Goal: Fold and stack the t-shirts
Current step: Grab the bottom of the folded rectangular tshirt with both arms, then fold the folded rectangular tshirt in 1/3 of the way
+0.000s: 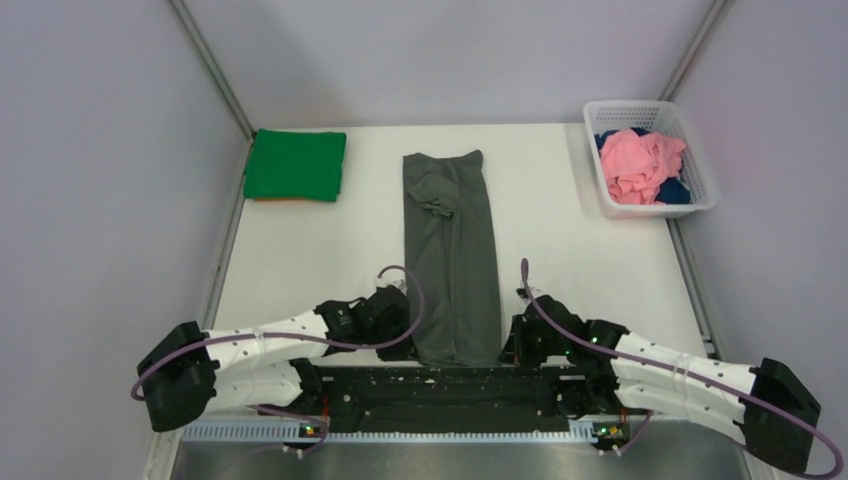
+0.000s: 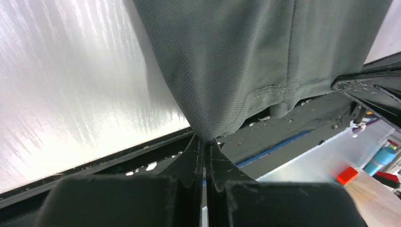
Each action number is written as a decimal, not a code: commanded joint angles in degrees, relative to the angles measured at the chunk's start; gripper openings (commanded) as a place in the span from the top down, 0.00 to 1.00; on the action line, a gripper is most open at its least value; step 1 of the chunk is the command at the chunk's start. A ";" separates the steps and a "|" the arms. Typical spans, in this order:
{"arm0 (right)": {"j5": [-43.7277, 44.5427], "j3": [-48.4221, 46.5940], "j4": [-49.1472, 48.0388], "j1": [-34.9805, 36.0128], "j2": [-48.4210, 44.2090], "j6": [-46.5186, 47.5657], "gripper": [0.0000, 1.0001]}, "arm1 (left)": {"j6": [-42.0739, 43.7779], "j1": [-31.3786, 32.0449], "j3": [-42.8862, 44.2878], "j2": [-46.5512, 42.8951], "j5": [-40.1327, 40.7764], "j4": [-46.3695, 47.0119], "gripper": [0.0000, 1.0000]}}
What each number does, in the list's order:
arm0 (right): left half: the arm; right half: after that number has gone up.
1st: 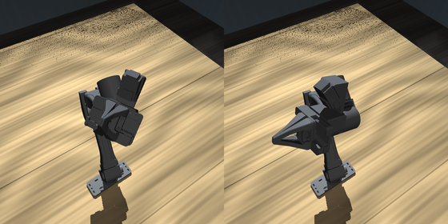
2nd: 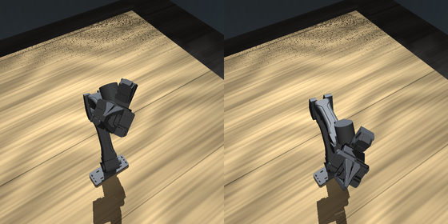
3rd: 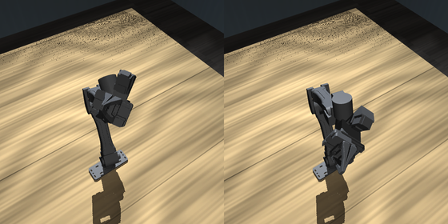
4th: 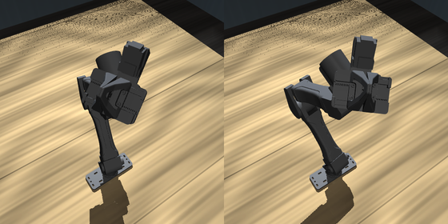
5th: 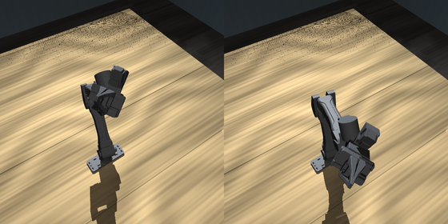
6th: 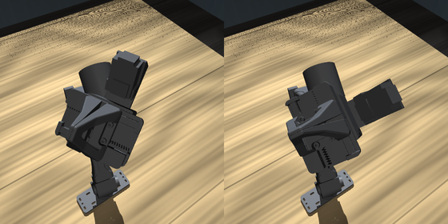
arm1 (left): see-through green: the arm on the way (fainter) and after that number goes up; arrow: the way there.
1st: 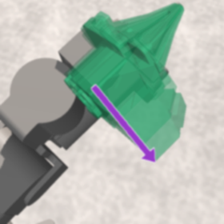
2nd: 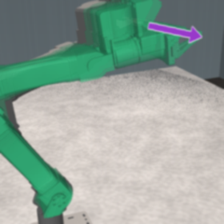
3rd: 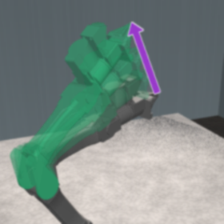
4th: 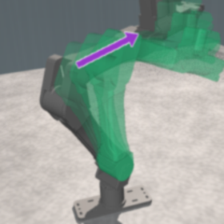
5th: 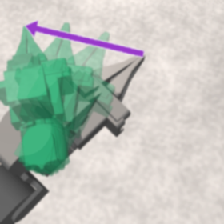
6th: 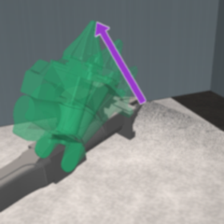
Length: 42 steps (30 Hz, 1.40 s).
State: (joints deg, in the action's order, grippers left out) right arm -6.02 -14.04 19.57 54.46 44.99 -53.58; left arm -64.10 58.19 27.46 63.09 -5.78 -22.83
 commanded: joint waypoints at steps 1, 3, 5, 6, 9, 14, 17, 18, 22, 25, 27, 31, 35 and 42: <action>-3.99 -0.69 -0.62 -0.12 -3.17 0.23 1.00 | -1.15 0.56 -0.24 -2.86 -0.77 1.60 1.00; -3.77 -1.78 -1.21 -0.08 -3.94 0.43 1.00 | -0.61 0.60 0.07 -3.56 -1.34 3.47 1.00; -2.79 -3.00 -1.91 -0.10 -4.25 0.84 1.00 | -0.52 0.52 0.66 -4.00 -0.87 4.61 1.00; -1.81 -3.81 -2.10 -0.18 -4.12 1.25 1.00 | -0.36 0.50 1.11 -4.06 0.24 4.77 1.00; 2.91 -6.26 -3.31 -0.35 -2.61 2.62 1.00 | 0.74 -0.74 2.51 -3.27 7.80 6.90 1.00; 5.84 -11.53 -8.03 -3.19 3.67 6.10 1.00 | 6.16 -7.08 7.19 2.60 4.76 13.09 1.00; 5.85 -15.17 -9.75 -6.43 8.40 8.65 1.00 | 8.35 -11.42 10.96 6.35 3.32 11.42 1.00; 5.85 -16.35 -9.80 -7.70 10.10 9.23 1.00 | 8.90 -12.91 11.77 7.21 2.83 11.49 1.00; 5.37 -20.12 -13.14 -12.77 15.51 11.08 1.00 | 11.40 -17.87 15.01 10.20 1.35 11.89 1.00; 5.84 -22.45 -16.93 -16.07 18.55 12.27 1.00 | 13.73 -21.12 18.40 13.16 -0.06 10.83 1.00; 5.67 -24.65 -18.58 -18.42 21.25 13.58 1.00 | 15.37 -23.23 20.48 15.20 -1.08 10.68 1.00; 3.73 -28.31 -21.98 -22.00 26.49 15.21 1.00 | 17.83 -26.67 24.90 19.96 -3.13 10.50 1.00; 1.33 -32.01 -23.96 -24.77 31.44 16.86 1.00 | 20.61 -29.79 31.49 25.77 -6.11 7.82 1.00; -2.09 -37.04 -25.84 -28.61 39.89 18.14 1.00 | 23.68 -32.89 37.59 32.78 -8.16 7.22 1.00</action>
State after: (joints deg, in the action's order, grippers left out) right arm -5.26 -47.37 -2.15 27.64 81.58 -37.41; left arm -43.57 26.52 61.65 93.97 -11.86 -15.11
